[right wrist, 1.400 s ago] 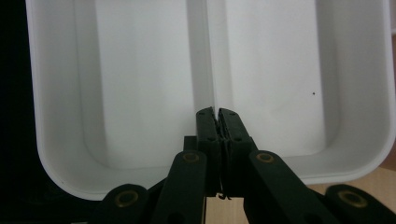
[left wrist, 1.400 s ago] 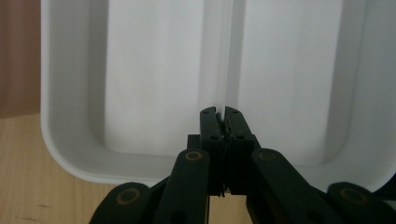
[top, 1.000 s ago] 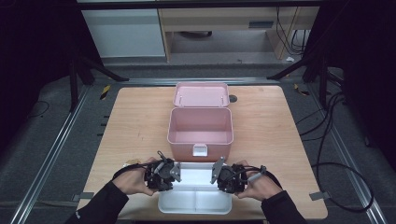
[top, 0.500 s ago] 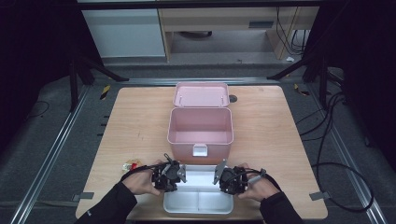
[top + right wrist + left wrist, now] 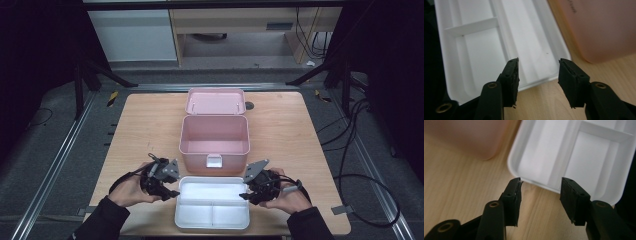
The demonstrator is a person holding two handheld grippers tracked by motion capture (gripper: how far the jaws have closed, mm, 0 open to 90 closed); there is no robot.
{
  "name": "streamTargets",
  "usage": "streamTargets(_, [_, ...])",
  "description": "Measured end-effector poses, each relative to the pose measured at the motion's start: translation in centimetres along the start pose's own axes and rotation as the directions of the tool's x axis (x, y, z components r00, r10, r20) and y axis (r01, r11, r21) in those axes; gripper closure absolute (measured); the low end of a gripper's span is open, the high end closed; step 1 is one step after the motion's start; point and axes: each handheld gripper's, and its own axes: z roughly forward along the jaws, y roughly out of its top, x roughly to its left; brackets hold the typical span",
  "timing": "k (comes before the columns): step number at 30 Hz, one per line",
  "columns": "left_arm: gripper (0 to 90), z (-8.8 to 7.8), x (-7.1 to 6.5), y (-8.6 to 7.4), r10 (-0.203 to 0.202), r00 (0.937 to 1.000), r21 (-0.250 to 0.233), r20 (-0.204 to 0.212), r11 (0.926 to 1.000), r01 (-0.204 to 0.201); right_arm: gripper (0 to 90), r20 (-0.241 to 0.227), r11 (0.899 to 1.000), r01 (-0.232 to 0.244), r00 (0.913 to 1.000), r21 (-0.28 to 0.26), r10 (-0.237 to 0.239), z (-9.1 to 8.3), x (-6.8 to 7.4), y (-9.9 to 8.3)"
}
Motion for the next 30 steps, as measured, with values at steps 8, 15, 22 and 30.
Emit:
streamTargets(8, [36.4,-1.9,2.1,-2.0,-0.182,0.9741,-0.048,-0.134,0.9830,0.177,31.1,0.159,0.987,-0.145,0.9750,-0.070,0.155,-1.8,-1.8,-1.3])
streamTargets(15, [28.6,-2.6,3.4,-4.5,-0.344,0.9096,-0.105,-0.233,0.9387,0.328,23.5,0.319,0.962,-0.269,0.9096,-0.037,0.266,-1.1,-3.5,-3.7])
streamTargets(22, [20.7,-2.3,4.8,-6.2,-0.434,0.8591,-0.121,-0.272,0.9011,0.416,20.0,0.420,0.888,-0.453,0.7919,-0.082,0.443,-1.0,-5.2,-6.0])
streamTargets(30, [13.9,-1.2,5.3,-7.8,-0.503,0.8230,-0.141,-0.265,0.8645,0.482,17.9,0.462,0.844,-0.524,0.7239,-0.116,0.513,-1.5,-5.9,-7.0])
